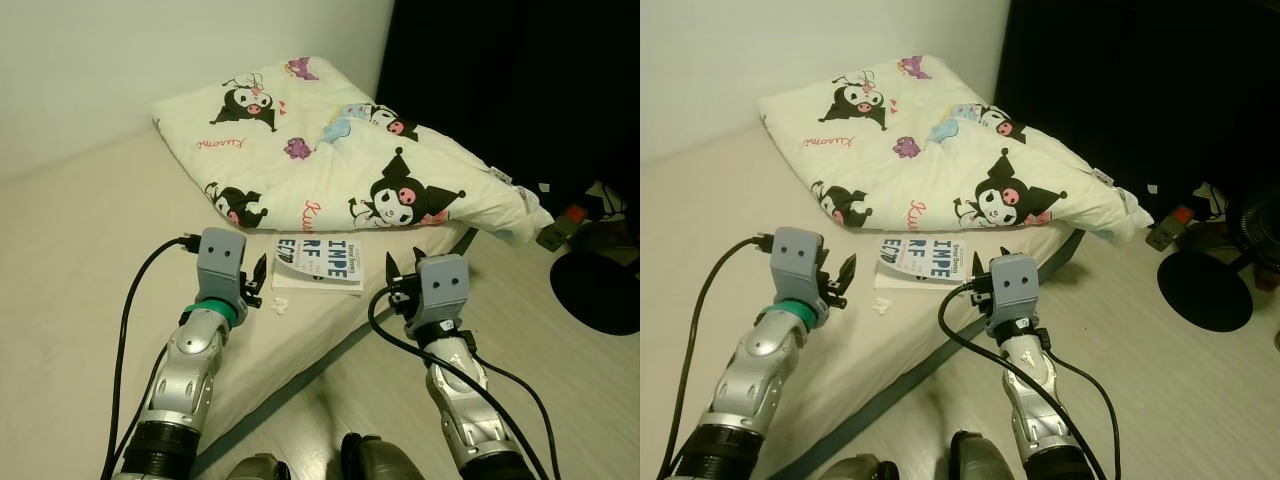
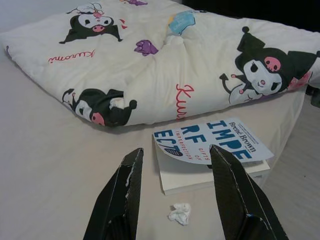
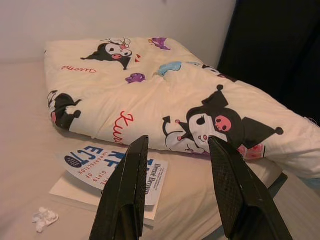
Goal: Clean up the room
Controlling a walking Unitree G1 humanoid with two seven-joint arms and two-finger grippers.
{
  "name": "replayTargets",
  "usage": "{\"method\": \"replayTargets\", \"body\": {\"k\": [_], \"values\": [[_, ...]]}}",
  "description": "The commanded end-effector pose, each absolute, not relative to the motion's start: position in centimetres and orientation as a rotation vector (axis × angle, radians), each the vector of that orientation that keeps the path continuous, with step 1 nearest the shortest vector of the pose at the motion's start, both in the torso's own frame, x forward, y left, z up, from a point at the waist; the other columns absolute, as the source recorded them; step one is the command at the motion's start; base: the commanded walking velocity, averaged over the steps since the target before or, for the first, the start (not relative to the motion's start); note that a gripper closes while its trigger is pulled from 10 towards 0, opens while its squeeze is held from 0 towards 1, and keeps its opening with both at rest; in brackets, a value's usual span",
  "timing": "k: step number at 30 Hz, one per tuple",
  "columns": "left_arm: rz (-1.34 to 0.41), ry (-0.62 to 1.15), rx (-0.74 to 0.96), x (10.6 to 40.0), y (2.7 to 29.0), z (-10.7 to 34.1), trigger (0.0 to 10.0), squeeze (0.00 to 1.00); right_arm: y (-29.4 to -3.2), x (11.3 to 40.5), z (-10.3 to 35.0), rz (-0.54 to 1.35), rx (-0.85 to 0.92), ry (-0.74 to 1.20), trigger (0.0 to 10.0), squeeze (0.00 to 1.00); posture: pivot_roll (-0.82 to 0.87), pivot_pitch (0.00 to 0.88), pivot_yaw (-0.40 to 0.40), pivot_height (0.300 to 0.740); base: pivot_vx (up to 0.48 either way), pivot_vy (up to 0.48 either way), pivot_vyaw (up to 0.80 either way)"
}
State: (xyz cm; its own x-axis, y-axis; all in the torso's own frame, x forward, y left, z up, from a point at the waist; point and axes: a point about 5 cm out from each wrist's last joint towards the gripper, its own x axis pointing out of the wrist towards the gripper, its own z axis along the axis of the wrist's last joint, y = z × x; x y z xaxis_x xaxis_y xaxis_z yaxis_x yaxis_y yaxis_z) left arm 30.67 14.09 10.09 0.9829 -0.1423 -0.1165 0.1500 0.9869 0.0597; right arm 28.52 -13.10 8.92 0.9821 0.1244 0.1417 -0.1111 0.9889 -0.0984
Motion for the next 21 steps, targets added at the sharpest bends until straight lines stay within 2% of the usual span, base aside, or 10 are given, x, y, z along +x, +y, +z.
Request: {"method": "replayTargets", "body": {"k": [1,12,21], "values": [[-0.155,0.146,0.075,30.5,14.0,9.3,10.0,0.00,-13.1,28.2,8.6,0.110,-0.086,-0.136,10.0,0.00,-0.09,0.090,0.046,0.662,0.000,0.000,0.00],[-0.162,0.201,0.084,30.7,13.3,7.8,10.0,0.00,-13.0,28.1,8.6,0.112,-0.082,-0.136,10.0,0.00,-0.09,0.104,0.044,0.627,0.000,0.000,0.00],[-0.156,0.243,0.114,31.7,12.3,7.1,10.0,0.00,-12.9,27.9,8.6,0.116,-0.078,-0.134,10.0,0.00,-0.10,0.132,0.043,0.627,0.000,0.000,0.00]]}}
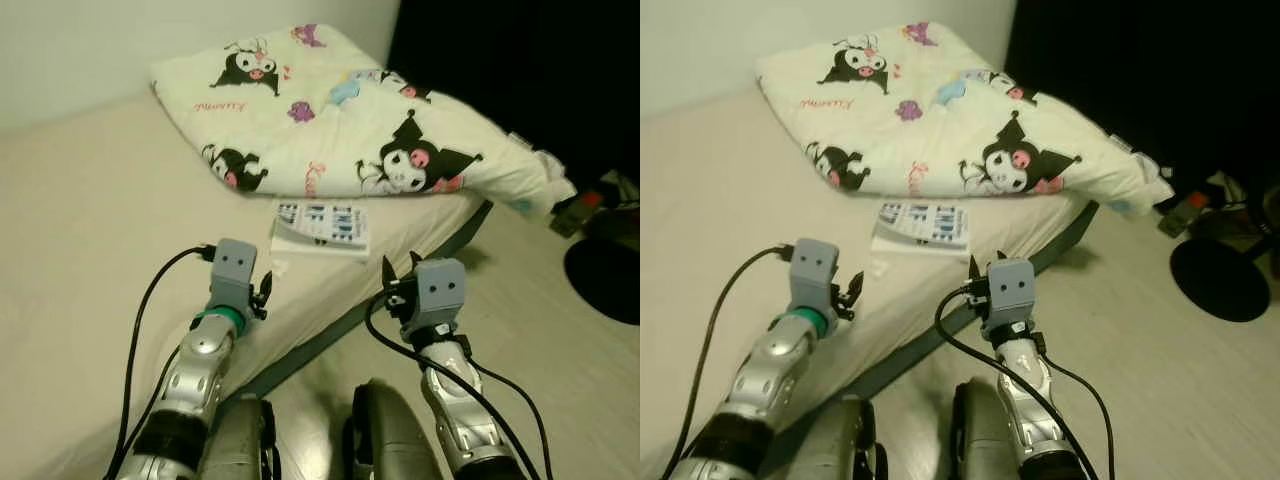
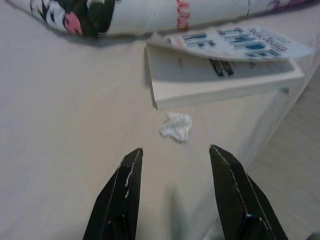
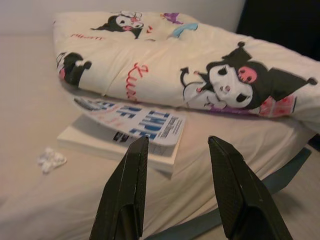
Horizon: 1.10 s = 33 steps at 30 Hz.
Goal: Clean up the room
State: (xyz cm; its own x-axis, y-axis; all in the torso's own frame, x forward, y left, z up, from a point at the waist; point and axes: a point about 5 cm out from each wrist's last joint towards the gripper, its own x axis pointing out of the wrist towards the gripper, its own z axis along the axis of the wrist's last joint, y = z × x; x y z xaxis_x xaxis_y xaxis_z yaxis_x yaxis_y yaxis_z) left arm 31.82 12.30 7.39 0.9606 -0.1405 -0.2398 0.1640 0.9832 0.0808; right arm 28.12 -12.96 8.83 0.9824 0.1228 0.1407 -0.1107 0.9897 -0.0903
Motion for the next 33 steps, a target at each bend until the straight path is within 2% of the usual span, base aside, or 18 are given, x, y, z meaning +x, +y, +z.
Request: {"method": "replayTargets", "body": {"k": [1,15,16,22,29,30,31,33], "values": [[-0.183,0.227,0.112,32.5,11.2,7.9,10.0,0.00,-13.1,27.7,8.5,0.112,-0.081,-0.130,10.0,0.00,-0.10,0.141,0.047,0.627,0.000,0.000,0.00],[-0.280,0.212,0.135,33.3,8.1,8.6,10.0,0.00,-13.1,27.5,8.5,0.105,-0.082,-0.127,10.0,0.00,-0.11,0.174,0.059,0.627,0.000,0.000,0.00],[-0.312,0.205,0.150,33.5,7.2,8.7,10.0,1.00,-12.8,27.4,8.6,0.110,-0.080,-0.126,10.0,0.00,-0.11,0.186,0.064,0.627,0.000,0.000,0.00],[-0.306,0.204,0.161,34.0,6.6,8.9,10.0,1.00,-12.6,27.3,8.7,0.116,-0.077,-0.128,10.0,0.00,-0.12,0.212,0.074,0.627,0.000,0.000,0.00],[-0.207,0.243,0.169,35.6,7.2,9.0,10.0,1.00,-12.4,26.9,8.7,0.121,-0.078,-0.124,10.0,0.00,-0.14,0.251,0.082,0.627,0.000,0.000,0.00],[-0.189,0.261,0.164,35.8,7.2,9.0,10.0,1.00,-12.3,26.9,8.8,0.124,-0.078,-0.125,10.0,0.00,-0.14,0.288,0.087,0.627,0.000,0.000,0.00],[-0.176,0.274,0.160,35.9,7.2,9.0,10.0,0.45,-12.2,26.8,8.9,0.126,-0.078,-0.125,10.0,0.00,-0.14,0.288,0.087,0.627,0.000,0.000,0.00],[-0.154,0.295,0.132,36.1,7.3,9.0,10.0,0.45,-12.1,26.8,9.0,0.128,-0.077,-0.126,10.0,0.00,-0.15,0.311,0.090,0.627,0.000,0.000,0.00]]}}
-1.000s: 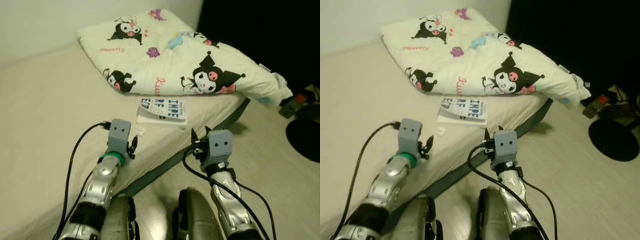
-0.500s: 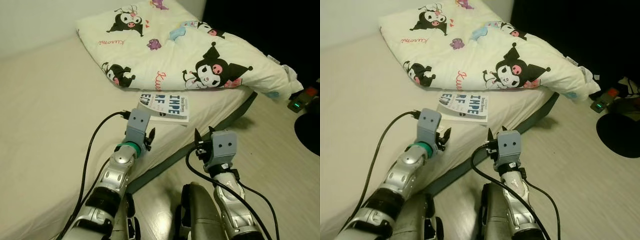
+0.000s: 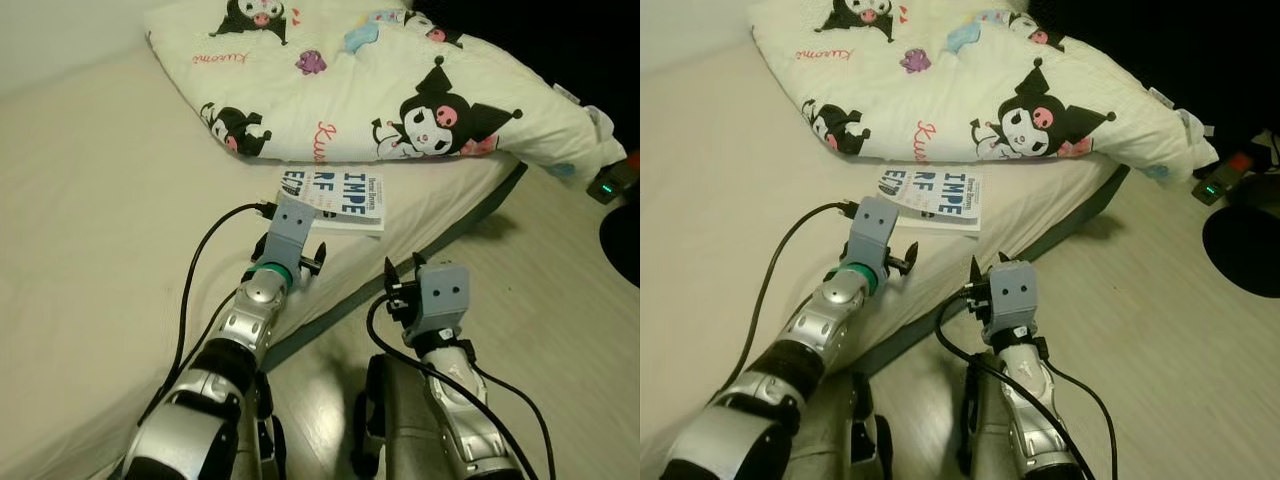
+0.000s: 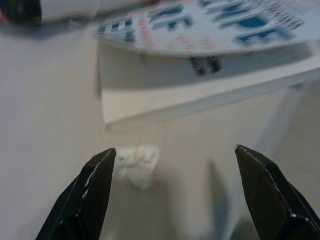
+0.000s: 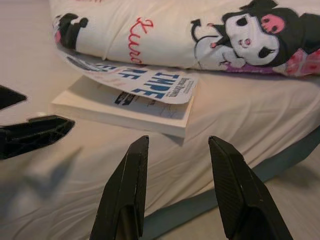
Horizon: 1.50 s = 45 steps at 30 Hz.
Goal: Clean up the room
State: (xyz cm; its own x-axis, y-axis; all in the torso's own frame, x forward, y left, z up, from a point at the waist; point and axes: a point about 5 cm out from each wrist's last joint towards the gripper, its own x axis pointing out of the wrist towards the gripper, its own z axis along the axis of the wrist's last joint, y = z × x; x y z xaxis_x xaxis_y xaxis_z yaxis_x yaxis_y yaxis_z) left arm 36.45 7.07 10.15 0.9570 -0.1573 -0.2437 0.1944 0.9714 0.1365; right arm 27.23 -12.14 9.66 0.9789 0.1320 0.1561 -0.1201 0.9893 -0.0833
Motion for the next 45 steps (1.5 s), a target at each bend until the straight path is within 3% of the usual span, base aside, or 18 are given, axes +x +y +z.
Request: {"method": "replayTargets", "body": {"k": [1,2,11,20,21,22,23,24,25,27,45], "values": [[-0.139,0.309,0.112,36.2,7.4,9.0,10.0,0.45,-12.0,26.7,9.1,0.129,-0.076,-0.127,10.0,0.00,-0.15,0.311,0.090,0.627,0.000,0.000,0.00],[-0.115,0.333,0.067,36.5,7.8,9.1,10.0,0.00,-11.9,26.7,9.2,0.131,-0.074,-0.128,10.0,0.00,-0.15,0.331,0.093,0.627,0.000,0.000,0.00],[0.000,0.380,-0.135,37.6,9.2,10.1,10.0,0.00,-11.4,26.3,9.4,0.141,-0.065,-0.120,10.0,0.00,-0.16,0.384,0.090,0.627,0.000,0.000,0.00],[-0.007,0.350,-0.129,38.0,8.4,10.9,10.0,0.00,-11.1,26.0,9.6,0.149,-0.063,-0.110,10.0,0.00,-0.16,0.405,0.089,0.627,0.000,0.000,0.00],[-0.011,0.349,-0.132,38.0,8.2,11.0,8.1,0.00,-11.1,26.0,9.6,0.149,-0.063,-0.108,10.0,0.00,-0.16,0.406,0.090,0.627,0.000,0.000,0.00],[-0.013,0.349,-0.134,38.0,8.0,11.0,8.1,0.00,-11.1,25.9,9.6,0.149,-0.063,-0.106,10.0,0.00,-0.16,0.406,0.090,0.627,0.000,0.000,0.00],[-0.021,0.343,-0.129,38.0,7.7,11.0,3.9,0.00,-11.1,25.9,9.5,0.148,-0.064,-0.104,10.0,0.00,-0.17,0.410,0.091,0.627,0.000,0.000,0.00],[-0.021,0.343,-0.129,38.0,7.7,11.0,3.9,0.00,-11.1,25.9,9.5,0.148,-0.064,-0.104,10.0,0.00,-0.17,0.410,0.091,0.627,0.000,0.000,0.00],[-0.023,0.341,-0.127,38.0,7.6,11.1,3.0,0.00,-11.2,25.9,9.5,0.147,-0.064,-0.102,10.0,0.00,-0.17,0.409,0.091,0.627,0.000,0.000,0.00],[-0.023,0.337,-0.123,38.0,7.6,11.1,0.0,0.00,-11.2,25.9,9.5,0.146,-0.065,-0.100,10.0,0.00,-0.17,0.410,0.092,0.627,0.000,0.000,0.00],[-0.009,0.297,-0.158,38.4,7.9,11.9,0.0,0.00,-11.2,26.3,9.6,0.145,-0.067,-0.097,10.0,0.00,-0.15,0.375,0.089,0.627,0.000,0.000,0.00]]}}
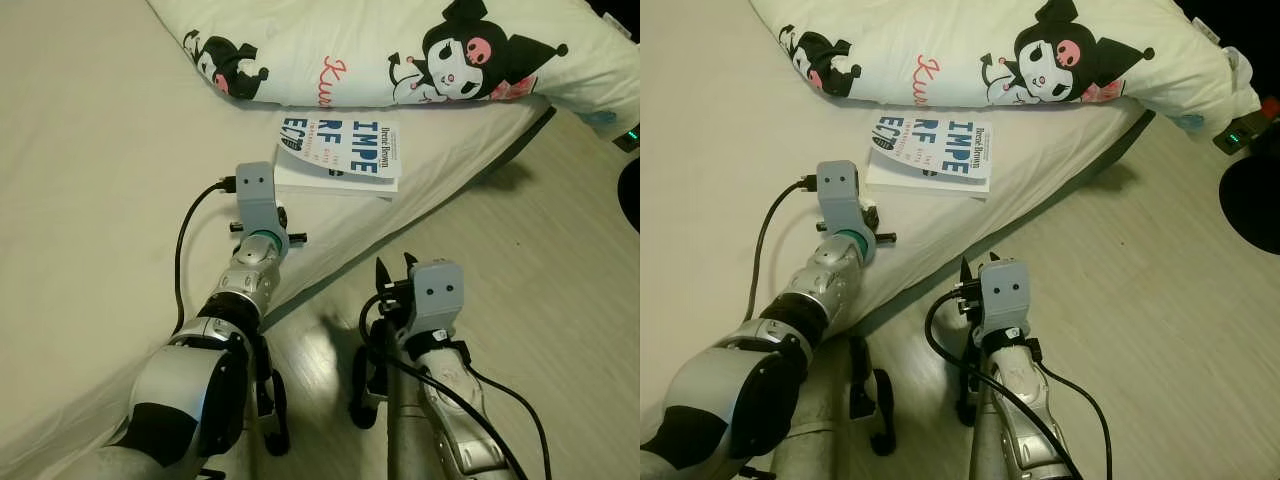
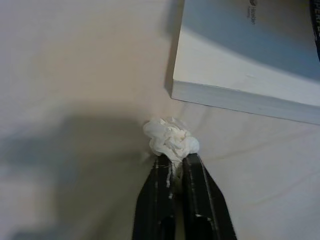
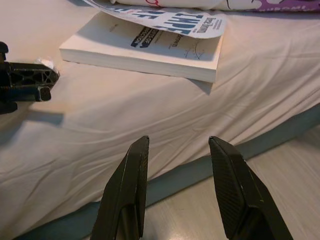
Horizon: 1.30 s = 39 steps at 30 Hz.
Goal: Clean up the room
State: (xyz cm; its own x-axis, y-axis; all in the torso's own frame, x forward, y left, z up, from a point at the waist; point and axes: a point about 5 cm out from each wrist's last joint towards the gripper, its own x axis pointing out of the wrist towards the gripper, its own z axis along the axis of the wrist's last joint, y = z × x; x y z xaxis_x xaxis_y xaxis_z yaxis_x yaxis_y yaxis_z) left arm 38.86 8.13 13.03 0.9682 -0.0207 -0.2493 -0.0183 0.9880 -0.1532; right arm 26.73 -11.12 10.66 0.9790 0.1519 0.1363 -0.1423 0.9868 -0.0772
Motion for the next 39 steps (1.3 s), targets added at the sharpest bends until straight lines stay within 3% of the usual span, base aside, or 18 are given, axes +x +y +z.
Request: {"method": "replayTargets", "body": {"k": [1,3,4,8,9,16,20,25,39], "values": [[-0.015,0.286,-0.158,38.5,8.0,12.1,0.0,0.00,-11.2,26.4,9.7,0.145,-0.068,-0.099,10.0,0.00,-0.15,0.370,0.089,0.627,0.000,0.000,0.00],[-0.028,0.269,-0.148,38.6,8.1,12.4,0.0,0.00,-11.2,26.6,9.7,0.145,-0.069,-0.103,10.0,0.00,-0.15,0.359,0.090,0.627,0.000,0.000,0.00],[-0.061,0.217,-0.114,38.7,8.3,13.0,10.0,0.00,-11.2,26.7,9.8,0.142,-0.068,-0.107,10.0,0.00,-0.14,0.339,0.095,0.627,0.000,0.000,0.00],[-0.156,0.033,-0.082,38.0,9.9,15.5,10.0,0.00,-11.4,26.9,9.8,0.128,-0.068,-0.115,10.0,0.00,-0.13,0.281,0.101,0.627,0.000,0.000,0.00],[-0.175,-0.053,-0.076,36.7,11.3,17.0,10.0,0.00,-11.7,26.9,9.7,0.118,-0.070,-0.115,10.0,0.00,-0.12,0.255,0.098,0.627,0.000,0.000,0.00],[-0.110,-0.247,0.028,31.9,15.4,20.0,10.0,0.00,-12.6,27.1,9.5,0.099,-0.057,-0.123,10.0,0.00,-0.08,0.165,0.059,0.627,0.000,0.000,0.00],[-0.076,-0.283,0.078,30.8,16.1,20.1,10.0,0.00,-12.7,27.4,9.4,0.110,-0.056,-0.115,10.0,0.00,-0.07,0.142,0.044,0.627,0.000,0.000,0.00],[-0.029,-0.246,0.021,30.2,16.4,19.4,10.0,0.00,-12.8,28.4,9.6,0.132,-0.082,-0.118,10.0,0.00,-0.07,0.085,0.001,0.644,0.000,0.000,-0.09],[-0.051,-0.212,-0.005,29.8,15.5,20.4,10.0,0.00,-13.3,28.7,9.6,0.117,-0.093,-0.132,10.0,0.00,-0.09,0.061,0.011,0.687,0.000,0.000,0.00]]}}
